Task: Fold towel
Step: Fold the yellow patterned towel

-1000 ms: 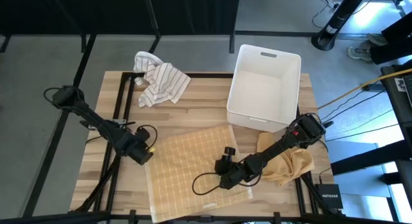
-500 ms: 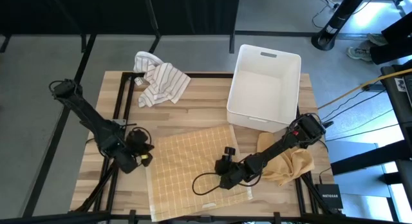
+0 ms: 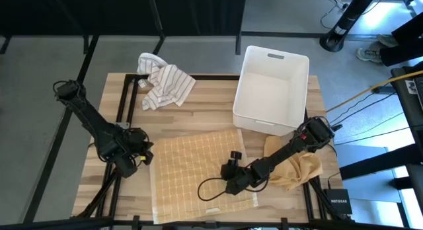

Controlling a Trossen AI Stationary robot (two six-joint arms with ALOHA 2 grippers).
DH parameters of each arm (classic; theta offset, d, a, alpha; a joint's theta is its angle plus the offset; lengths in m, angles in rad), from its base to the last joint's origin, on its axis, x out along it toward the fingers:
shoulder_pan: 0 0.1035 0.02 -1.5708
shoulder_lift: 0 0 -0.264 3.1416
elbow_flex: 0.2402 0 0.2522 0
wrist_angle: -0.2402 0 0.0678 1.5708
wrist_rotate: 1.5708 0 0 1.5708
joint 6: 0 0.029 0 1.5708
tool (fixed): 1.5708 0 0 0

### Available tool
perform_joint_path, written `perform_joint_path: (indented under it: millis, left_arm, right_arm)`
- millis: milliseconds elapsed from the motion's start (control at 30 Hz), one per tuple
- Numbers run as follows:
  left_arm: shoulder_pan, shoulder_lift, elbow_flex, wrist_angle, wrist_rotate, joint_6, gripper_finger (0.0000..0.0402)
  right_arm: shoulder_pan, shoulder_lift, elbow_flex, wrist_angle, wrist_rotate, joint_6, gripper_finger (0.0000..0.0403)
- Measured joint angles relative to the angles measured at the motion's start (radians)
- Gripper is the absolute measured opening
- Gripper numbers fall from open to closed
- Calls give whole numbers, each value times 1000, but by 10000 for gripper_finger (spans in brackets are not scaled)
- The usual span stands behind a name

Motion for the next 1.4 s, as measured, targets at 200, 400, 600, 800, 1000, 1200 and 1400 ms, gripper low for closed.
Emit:
perform_joint_path:
  millis: [200, 400, 600, 800, 1000, 1200, 1400]
  left_arm:
    - [15, 0, 0, -55, 71, 12, 65]
    - [35, -24, 42, 8, 75, 130, 118]
    - [58, 51, 35, 527, 90, 582, 125]
    - [67, 239, 33, 547, 185, 560, 125]
    - [84, 406, 33, 519, 249, 558, 125]
    - [129, 411, 37, 300, 237, 534, 125]
    - [201, 405, 32, 49, 190, 543, 125]
  right_arm:
    - [1, 0, -1, 15, 19, -7, 169]
    - [1, -24, 0, 19, 19, -52, 169]
    - [-1, -121, 51, -71, -71, -85, 169]
    - [0, -161, 69, -202, -194, -60, 169]
    - [-1, -120, 55, -187, -313, -78, 169]
    - [-39, -75, 57, -177, -151, -135, 169]
    - [-136, -78, 57, -200, -74, -186, 169]
